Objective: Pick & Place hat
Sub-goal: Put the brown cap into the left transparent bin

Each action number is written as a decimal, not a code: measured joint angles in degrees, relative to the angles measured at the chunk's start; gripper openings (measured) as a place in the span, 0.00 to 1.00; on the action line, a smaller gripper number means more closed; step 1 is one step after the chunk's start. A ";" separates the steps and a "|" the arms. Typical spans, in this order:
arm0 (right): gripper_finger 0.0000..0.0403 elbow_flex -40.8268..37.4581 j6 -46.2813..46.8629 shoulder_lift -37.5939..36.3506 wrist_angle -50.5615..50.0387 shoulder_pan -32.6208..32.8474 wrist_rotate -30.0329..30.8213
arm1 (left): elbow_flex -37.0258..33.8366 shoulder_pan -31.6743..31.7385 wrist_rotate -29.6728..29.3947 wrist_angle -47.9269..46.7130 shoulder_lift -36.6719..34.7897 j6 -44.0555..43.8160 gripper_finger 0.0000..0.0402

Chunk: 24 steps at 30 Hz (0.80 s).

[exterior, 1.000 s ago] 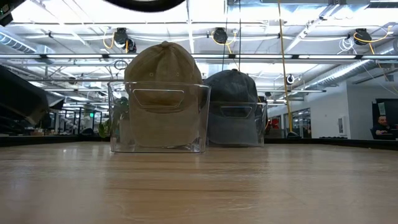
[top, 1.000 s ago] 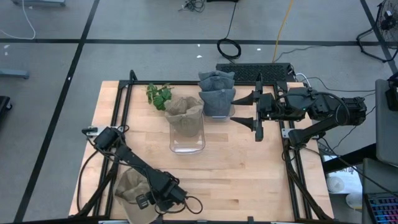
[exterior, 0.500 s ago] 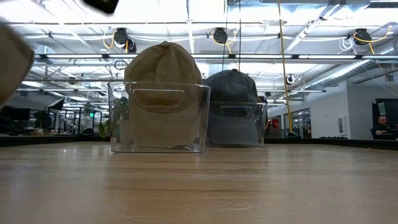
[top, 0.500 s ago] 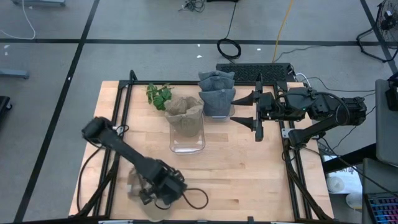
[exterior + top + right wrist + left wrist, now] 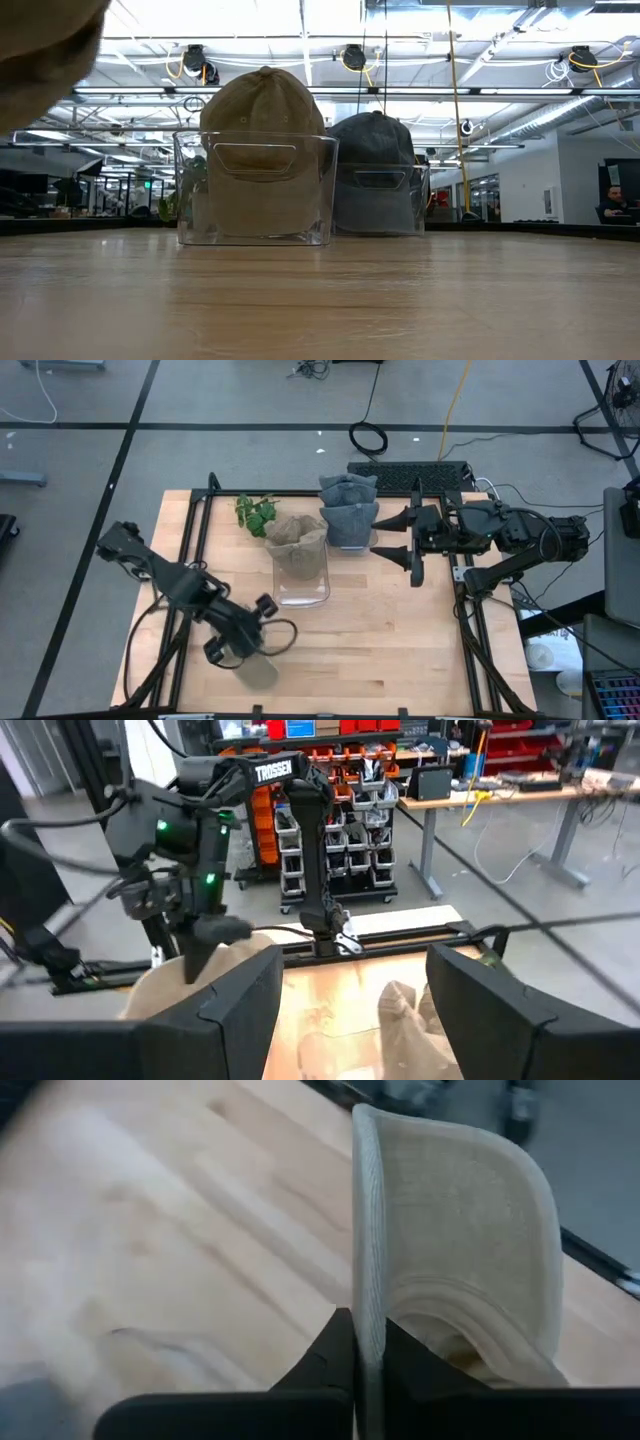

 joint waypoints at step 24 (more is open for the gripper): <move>0.59 -5.84 42.04 0.83 16.01 4.05 -7.65 | -0.02 -2.11 -50.93 31.20 -6.87 25.51 0.02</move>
